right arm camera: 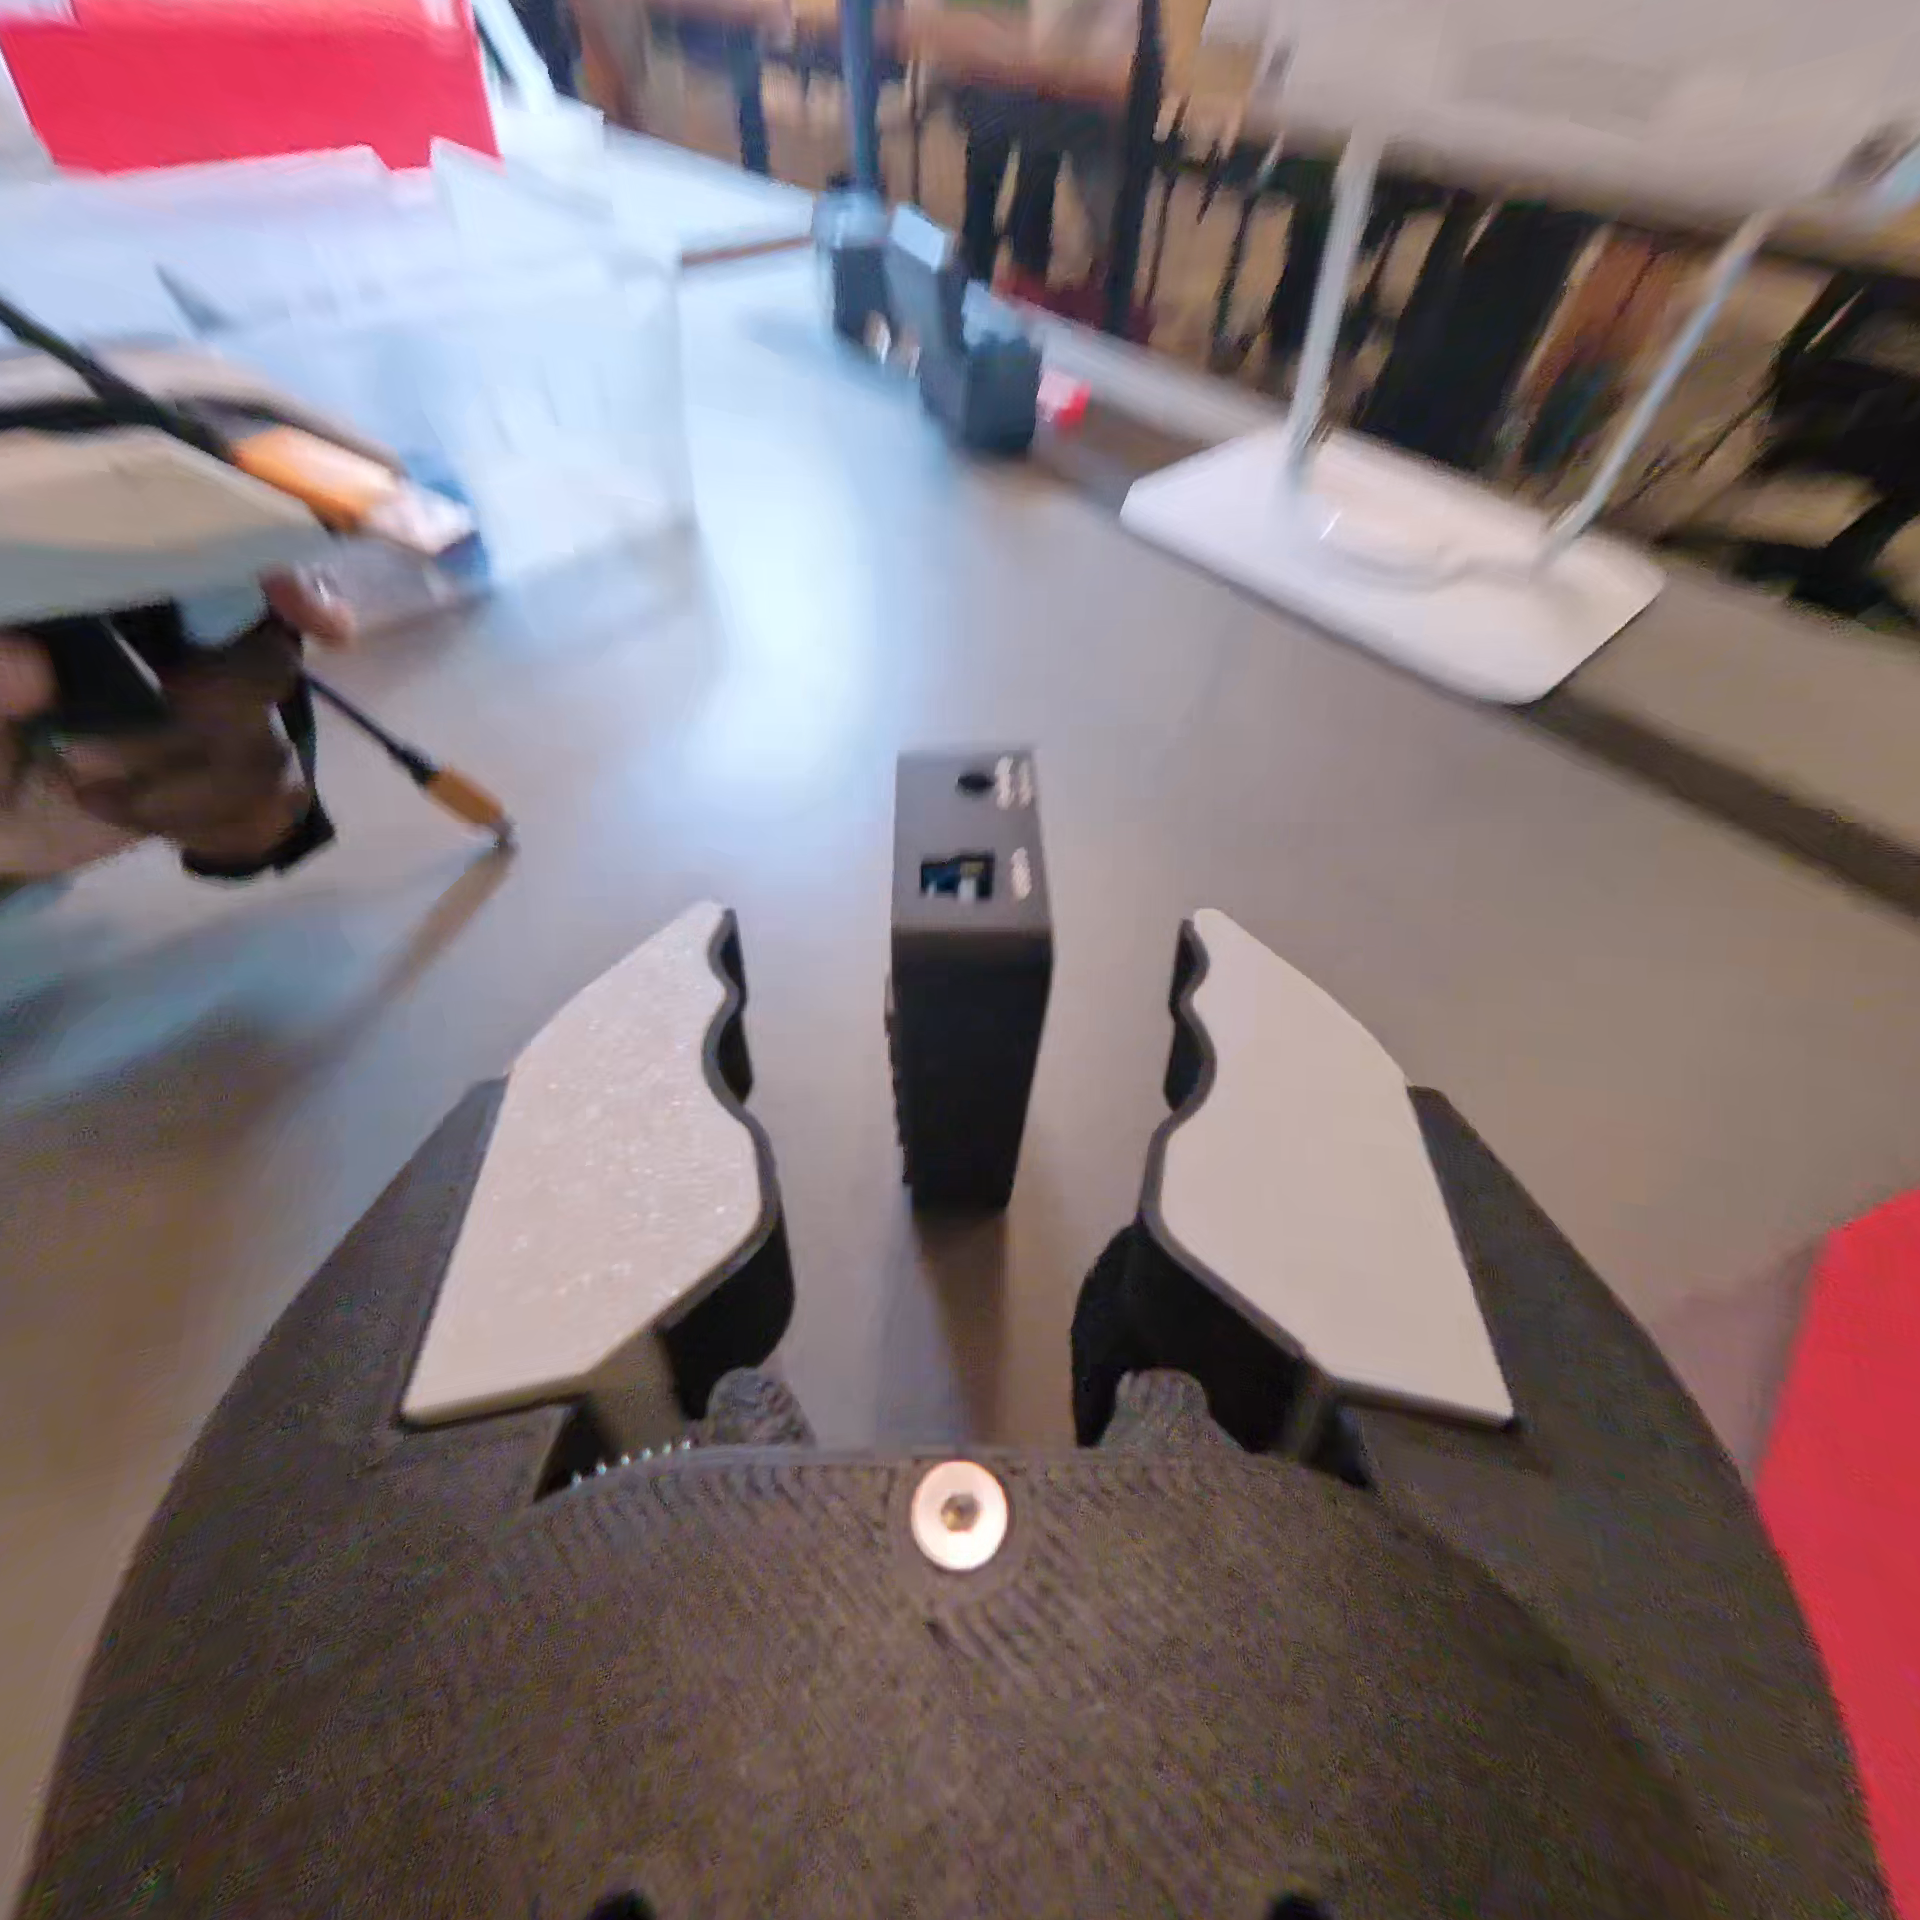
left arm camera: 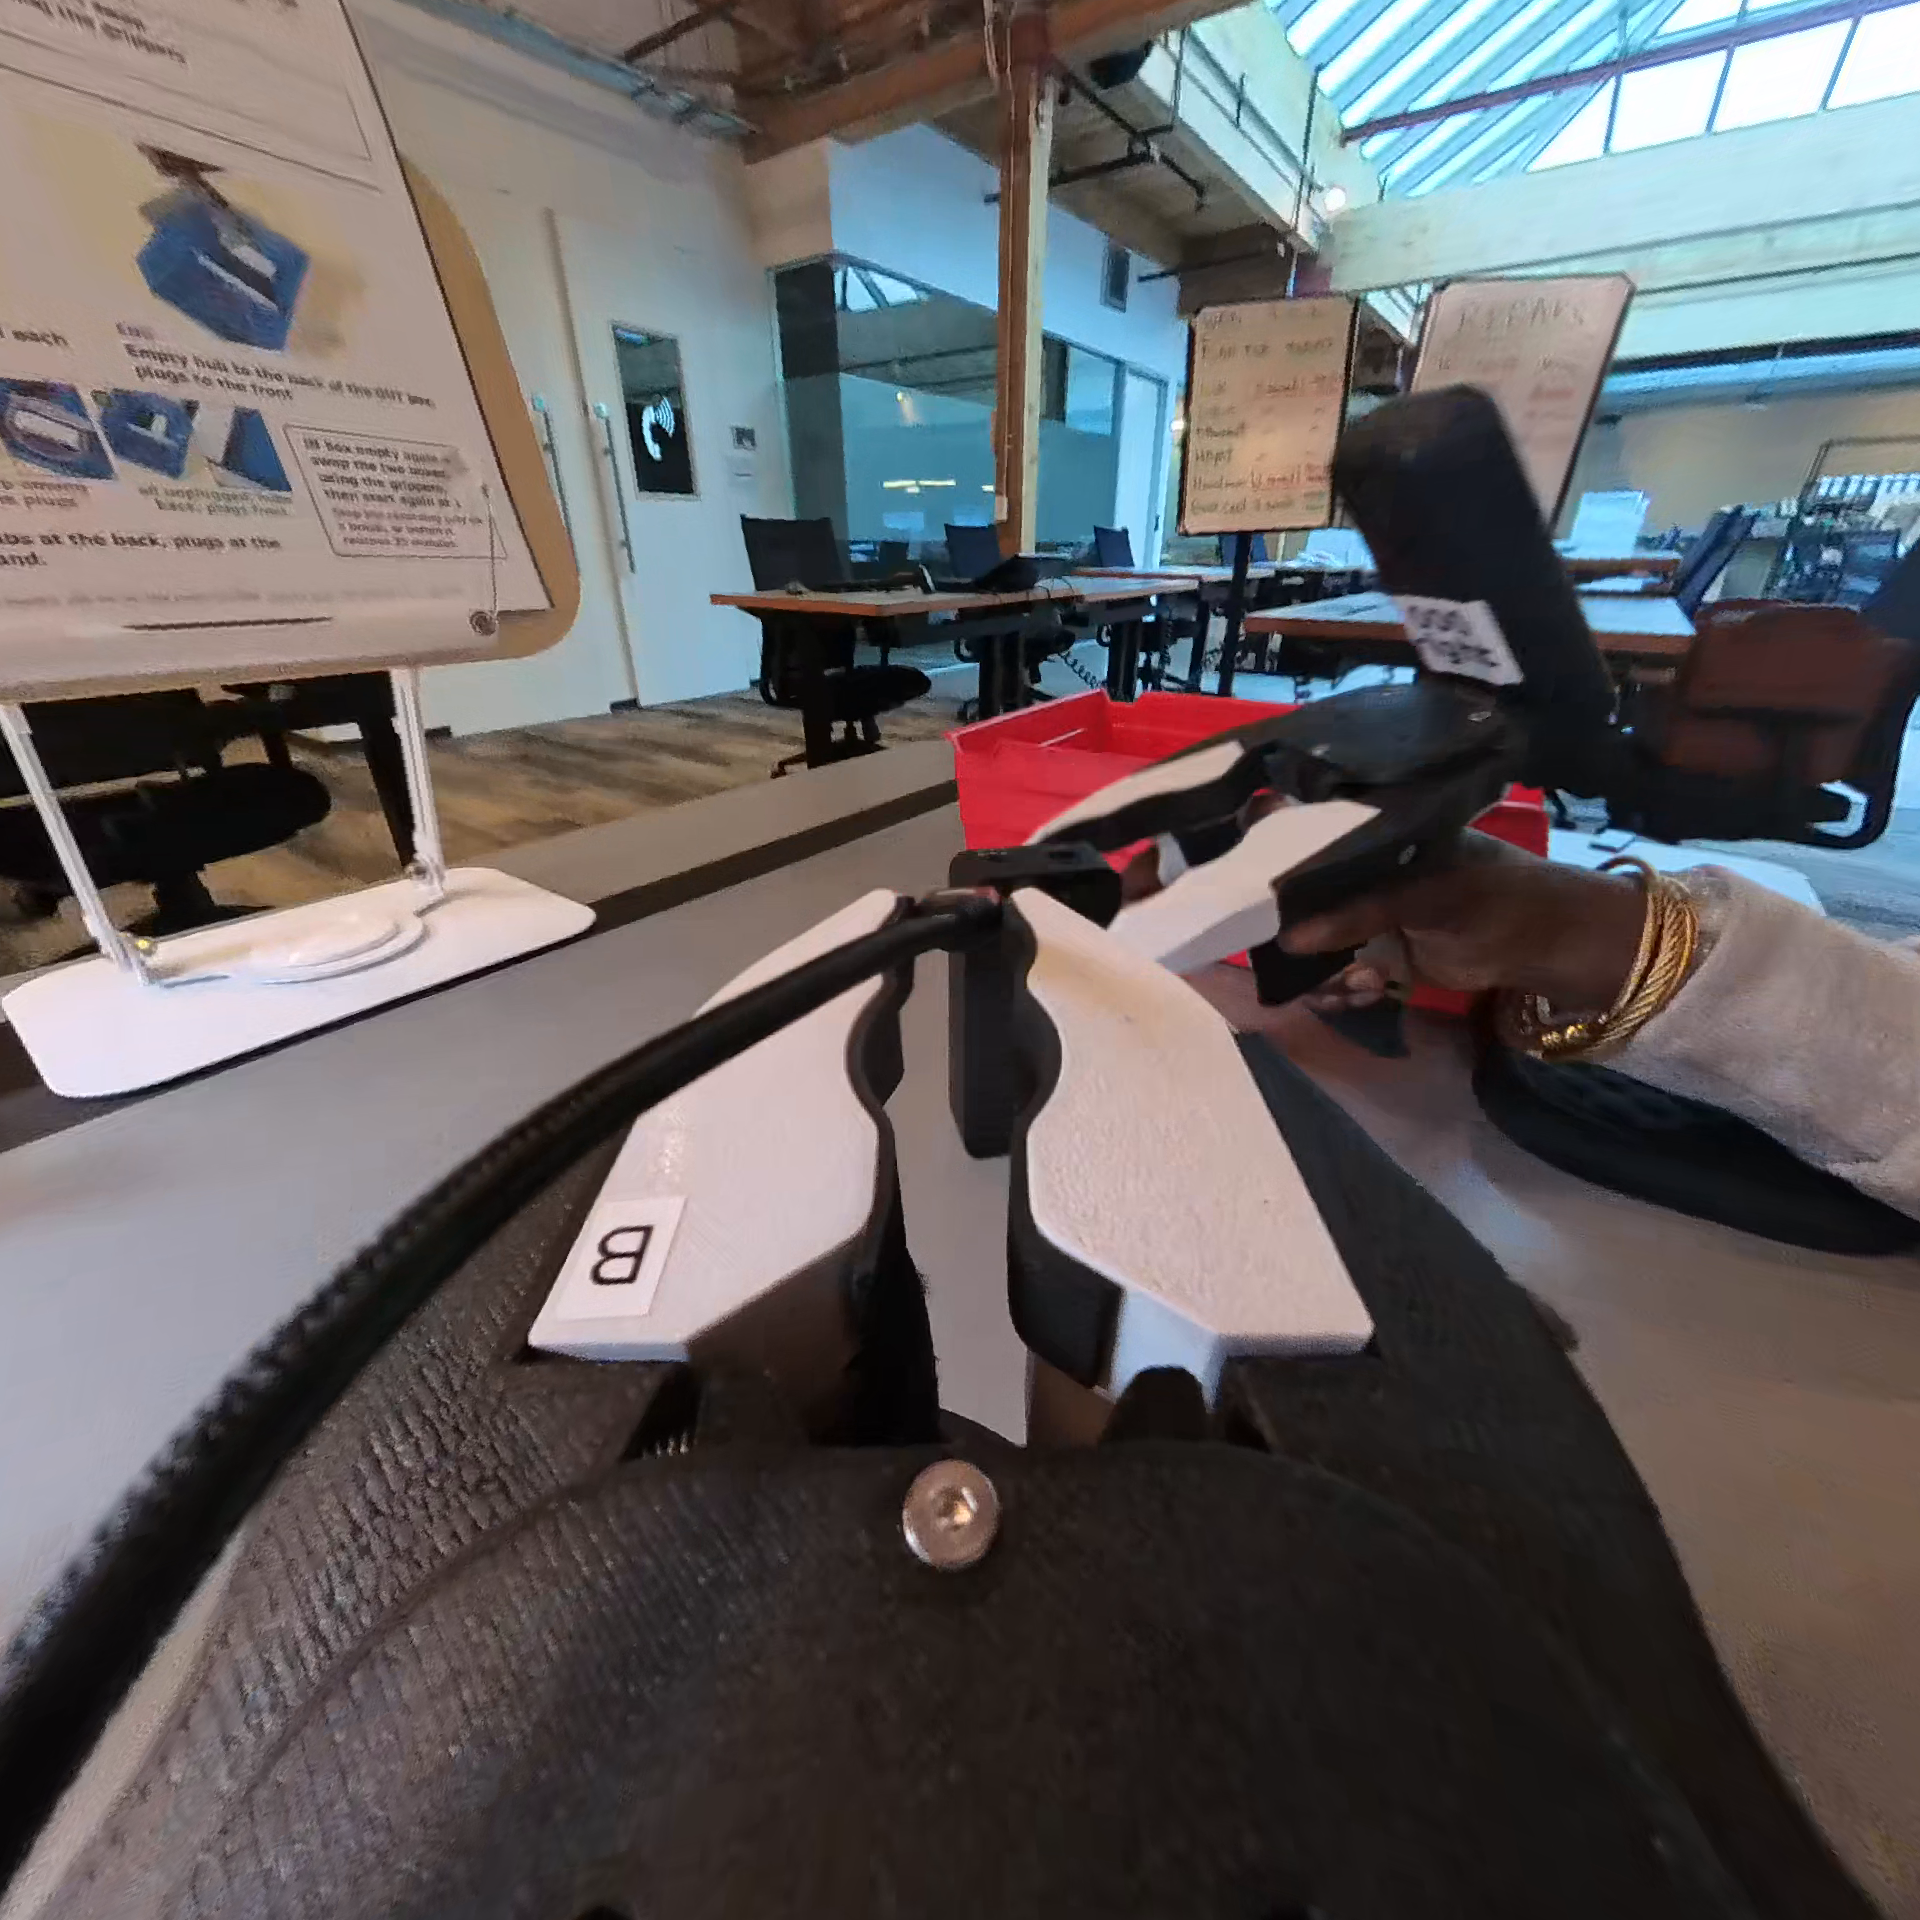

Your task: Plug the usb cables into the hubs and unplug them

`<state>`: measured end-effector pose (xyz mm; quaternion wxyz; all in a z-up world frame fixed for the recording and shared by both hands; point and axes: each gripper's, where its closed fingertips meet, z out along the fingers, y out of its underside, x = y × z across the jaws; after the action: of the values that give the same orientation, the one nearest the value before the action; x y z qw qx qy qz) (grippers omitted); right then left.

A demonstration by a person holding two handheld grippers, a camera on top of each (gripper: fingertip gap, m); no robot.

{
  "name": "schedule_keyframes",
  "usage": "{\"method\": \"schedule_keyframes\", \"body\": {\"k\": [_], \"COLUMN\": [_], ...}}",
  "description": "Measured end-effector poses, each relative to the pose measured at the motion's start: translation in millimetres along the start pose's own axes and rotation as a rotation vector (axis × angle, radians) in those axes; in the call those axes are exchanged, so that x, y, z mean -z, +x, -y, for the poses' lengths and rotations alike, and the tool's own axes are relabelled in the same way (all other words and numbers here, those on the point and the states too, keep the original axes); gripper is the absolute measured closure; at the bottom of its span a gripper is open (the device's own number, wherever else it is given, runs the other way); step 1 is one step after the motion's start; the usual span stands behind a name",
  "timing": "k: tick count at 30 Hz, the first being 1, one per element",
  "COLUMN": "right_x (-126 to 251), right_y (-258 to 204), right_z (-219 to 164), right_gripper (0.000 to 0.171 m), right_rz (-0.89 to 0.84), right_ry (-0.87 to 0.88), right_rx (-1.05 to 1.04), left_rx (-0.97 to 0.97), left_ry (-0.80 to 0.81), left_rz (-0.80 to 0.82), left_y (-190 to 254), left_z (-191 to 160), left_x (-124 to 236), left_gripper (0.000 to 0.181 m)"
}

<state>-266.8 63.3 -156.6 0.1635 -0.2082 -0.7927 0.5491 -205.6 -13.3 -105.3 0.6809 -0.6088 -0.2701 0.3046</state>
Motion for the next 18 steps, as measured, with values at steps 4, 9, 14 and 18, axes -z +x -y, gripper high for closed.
{"method": "schedule_keyframes", "body": {"k": [4,9,14,18], "right_x": [-16.9,-22.8,-15.0,-12.4], "right_y": [-0.3,2.1,-9.7,-15.3], "right_z": [-24.5,-12.3,26.9,37.3], "right_gripper": [0.139,0.143,0.143,0.143], "right_rz": [0.012,0.050,0.208,0.194], "right_ry": [-0.095,0.017,0.281,0.359], "right_rx": [-0.016,-0.252,-0.600,-0.613], "left_rx": [-0.043,-0.109,-0.234,-0.343], "left_ry": [-0.012,-0.044,-0.088,-0.099], "left_rz": [0.033,0.061,0.097,0.132], "left_y": [-7.0,-9.9,-5.6,-1.5], "left_z": [-5.2,-13.0,-18.8,-19.6], "left_x": [5.2,3.1,1.0,-2.2], "left_gripper": [0.166,0.166,0.165,0.165]}}
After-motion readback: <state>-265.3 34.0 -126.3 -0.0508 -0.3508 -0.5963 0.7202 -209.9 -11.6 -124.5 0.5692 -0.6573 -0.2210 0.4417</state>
